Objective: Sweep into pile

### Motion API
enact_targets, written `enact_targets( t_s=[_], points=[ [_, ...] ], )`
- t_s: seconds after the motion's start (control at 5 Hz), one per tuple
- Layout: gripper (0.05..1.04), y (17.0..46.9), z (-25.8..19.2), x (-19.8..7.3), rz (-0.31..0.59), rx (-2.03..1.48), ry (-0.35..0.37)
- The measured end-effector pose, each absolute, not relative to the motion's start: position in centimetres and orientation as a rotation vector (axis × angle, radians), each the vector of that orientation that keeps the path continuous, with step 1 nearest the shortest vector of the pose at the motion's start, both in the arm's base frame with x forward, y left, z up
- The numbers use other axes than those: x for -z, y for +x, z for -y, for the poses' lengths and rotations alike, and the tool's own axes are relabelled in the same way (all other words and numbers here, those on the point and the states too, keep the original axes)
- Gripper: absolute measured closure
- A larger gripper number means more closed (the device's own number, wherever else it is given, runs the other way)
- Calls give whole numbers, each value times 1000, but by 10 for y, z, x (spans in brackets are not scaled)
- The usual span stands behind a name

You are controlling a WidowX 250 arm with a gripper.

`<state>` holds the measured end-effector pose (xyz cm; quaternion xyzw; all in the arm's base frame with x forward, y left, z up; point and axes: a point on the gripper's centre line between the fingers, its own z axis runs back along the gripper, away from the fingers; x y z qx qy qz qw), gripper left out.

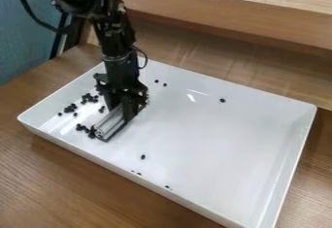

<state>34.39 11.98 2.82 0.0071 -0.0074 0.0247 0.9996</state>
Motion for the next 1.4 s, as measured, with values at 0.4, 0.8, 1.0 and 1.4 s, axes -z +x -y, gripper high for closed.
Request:
enact_targets(
  t_s=[0.4, 0.8, 1.0, 1.4],
  points=[
    [689, 344, -154, -31, -33, 8, 6],
    [689, 370, -174, -31, -68, 193, -8],
    [689, 376, -176, -30, -71, 200, -15],
    [638, 376, -157, -29, -49, 226, -44]
  ],
)
